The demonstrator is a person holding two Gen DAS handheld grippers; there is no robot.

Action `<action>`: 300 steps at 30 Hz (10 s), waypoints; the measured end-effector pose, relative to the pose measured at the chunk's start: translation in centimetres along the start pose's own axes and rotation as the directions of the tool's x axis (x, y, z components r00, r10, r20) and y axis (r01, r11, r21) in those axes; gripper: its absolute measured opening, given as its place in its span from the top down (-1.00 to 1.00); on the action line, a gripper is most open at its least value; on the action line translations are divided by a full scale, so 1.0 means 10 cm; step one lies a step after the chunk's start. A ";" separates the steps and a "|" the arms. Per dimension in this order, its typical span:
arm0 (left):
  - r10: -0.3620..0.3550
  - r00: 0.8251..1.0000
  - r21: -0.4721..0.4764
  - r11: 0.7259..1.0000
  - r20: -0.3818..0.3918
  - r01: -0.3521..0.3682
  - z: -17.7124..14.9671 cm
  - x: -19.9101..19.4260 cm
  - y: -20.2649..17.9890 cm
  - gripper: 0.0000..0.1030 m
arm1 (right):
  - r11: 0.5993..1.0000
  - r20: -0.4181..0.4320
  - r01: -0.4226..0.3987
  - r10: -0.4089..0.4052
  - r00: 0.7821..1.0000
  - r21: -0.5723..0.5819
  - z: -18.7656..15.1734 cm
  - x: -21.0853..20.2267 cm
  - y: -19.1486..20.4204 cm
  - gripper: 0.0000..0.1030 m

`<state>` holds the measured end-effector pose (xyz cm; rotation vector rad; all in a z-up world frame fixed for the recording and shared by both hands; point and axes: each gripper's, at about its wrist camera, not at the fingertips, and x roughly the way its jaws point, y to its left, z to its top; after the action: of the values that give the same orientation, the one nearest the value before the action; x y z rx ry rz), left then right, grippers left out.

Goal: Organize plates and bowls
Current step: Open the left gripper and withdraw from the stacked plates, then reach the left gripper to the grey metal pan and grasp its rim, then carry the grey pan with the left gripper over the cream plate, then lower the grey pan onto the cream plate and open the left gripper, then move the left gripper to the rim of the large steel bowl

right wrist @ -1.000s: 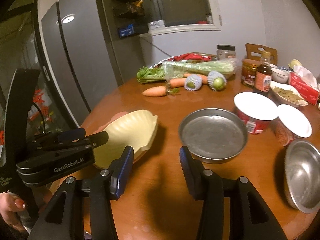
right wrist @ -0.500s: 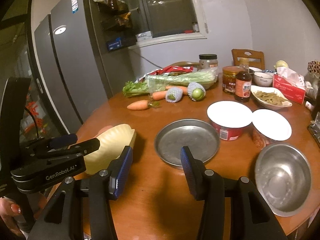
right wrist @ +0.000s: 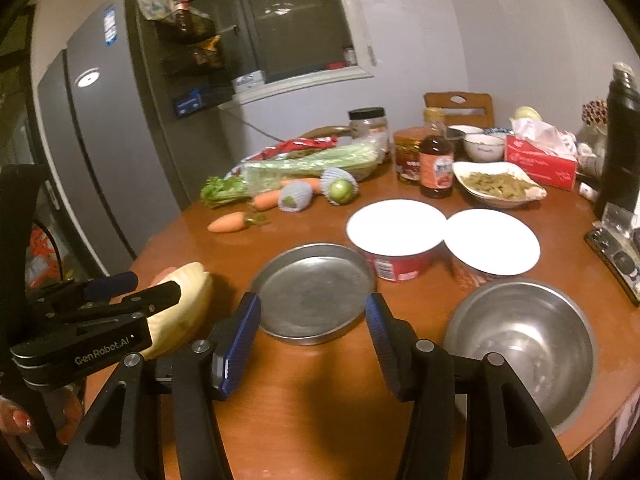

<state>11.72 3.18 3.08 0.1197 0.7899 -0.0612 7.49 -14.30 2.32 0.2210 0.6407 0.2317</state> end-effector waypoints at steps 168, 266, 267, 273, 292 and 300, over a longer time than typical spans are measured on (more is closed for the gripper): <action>-0.028 0.996 -0.489 0.872 -0.083 -0.016 -0.76 -0.16 1.68 -0.24 | 0.952 -0.334 -0.254 0.187 0.924 -0.171 0.31 1.41 1.07 -0.16; 0.007 1.000 -0.345 0.939 -0.009 -0.010 -0.22 -0.23 0.22 -0.32 | 0.969 -0.142 -0.238 0.226 0.964 -0.073 0.35 0.35 -0.14 -0.32; 0.004 1.000 -0.339 0.941 -0.005 -0.005 -0.21 -0.26 0.18 -0.32 | 0.972 -0.133 -0.222 0.210 0.969 -0.079 0.34 0.30 -0.16 -0.32; -0.020 0.999 -0.297 0.955 0.025 0.026 -0.18 -0.38 -0.05 -0.32 | 0.976 -0.088 -0.209 0.203 0.975 -0.061 0.37 0.04 -0.38 -0.34; -0.127 0.991 -0.150 0.980 0.029 0.130 -0.08 -0.37 -0.94 -0.32 | 0.999 -0.013 -0.042 0.042 0.999 -0.002 0.25 -0.51 -1.32 -0.34; -0.197 0.980 -0.087 0.977 -0.015 0.195 -0.09 -0.16 -1.35 -0.32 | 0.998 -0.052 0.024 -0.021 0.998 0.050 0.08 -0.46 -1.78 -0.34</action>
<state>8.65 -10.09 2.46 -0.0392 0.8246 -0.2129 6.97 -32.66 0.70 0.2573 0.7005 0.1999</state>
